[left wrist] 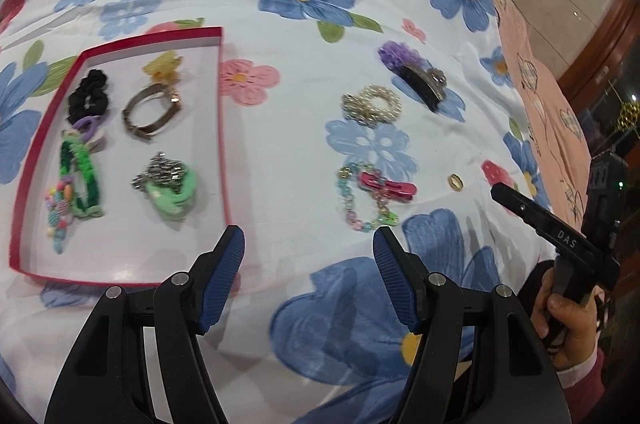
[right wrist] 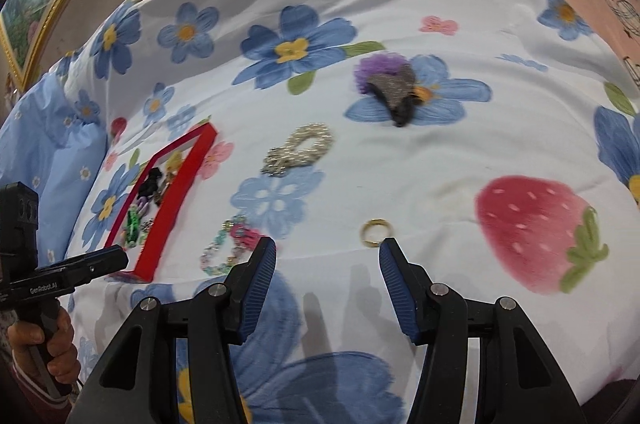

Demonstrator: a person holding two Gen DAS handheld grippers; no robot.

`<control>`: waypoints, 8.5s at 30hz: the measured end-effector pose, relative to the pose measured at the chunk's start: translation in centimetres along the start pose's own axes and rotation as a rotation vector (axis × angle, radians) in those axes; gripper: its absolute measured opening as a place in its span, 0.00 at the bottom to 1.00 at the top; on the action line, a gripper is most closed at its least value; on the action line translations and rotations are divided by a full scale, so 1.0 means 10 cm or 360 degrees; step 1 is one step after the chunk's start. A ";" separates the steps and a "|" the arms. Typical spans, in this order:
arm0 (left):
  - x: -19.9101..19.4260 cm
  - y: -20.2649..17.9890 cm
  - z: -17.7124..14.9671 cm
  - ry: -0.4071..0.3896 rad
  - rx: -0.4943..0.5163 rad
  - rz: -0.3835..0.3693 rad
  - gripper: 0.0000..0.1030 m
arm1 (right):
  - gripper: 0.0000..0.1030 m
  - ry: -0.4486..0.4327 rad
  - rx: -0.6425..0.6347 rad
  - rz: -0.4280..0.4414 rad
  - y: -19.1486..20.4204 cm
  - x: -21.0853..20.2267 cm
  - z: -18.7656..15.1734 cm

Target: Organize jewelry

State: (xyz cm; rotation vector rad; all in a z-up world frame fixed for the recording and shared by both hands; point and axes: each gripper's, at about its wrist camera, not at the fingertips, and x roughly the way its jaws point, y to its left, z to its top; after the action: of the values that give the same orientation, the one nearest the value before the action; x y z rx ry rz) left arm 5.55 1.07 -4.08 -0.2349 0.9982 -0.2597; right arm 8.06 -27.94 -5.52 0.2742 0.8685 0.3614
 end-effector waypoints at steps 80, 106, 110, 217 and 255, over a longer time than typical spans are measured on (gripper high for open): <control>-0.77 0.68 0.14 -0.0316 -0.0147 -0.0022 0.06 | 0.23 0.0100 -0.0551 0.0255 1.50 0.39 0.06; -0.62 1.48 -0.01 -0.0304 -0.0395 0.0037 0.06 | 0.23 0.0371 -0.0770 0.0459 2.55 1.19 -0.21; -0.56 1.60 -0.06 -0.0284 -0.0440 0.0048 0.06 | 0.23 0.0420 -0.0791 0.0433 2.56 1.31 -0.26; -1.43 1.21 -0.76 -0.0501 -0.0433 0.0642 0.93 | 0.77 -0.0024 -0.0293 0.0792 1.93 0.30 -0.05; -1.16 0.98 -1.09 -0.0560 -0.0311 0.0881 1.00 | 1.00 -0.0181 -0.0621 0.0471 2.07 0.22 -0.60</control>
State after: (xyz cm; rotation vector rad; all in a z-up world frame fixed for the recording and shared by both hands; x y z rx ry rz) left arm -8.62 13.25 -3.58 -0.1657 0.7030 0.3753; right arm 0.60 -7.81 -2.90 0.0588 0.6290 0.7725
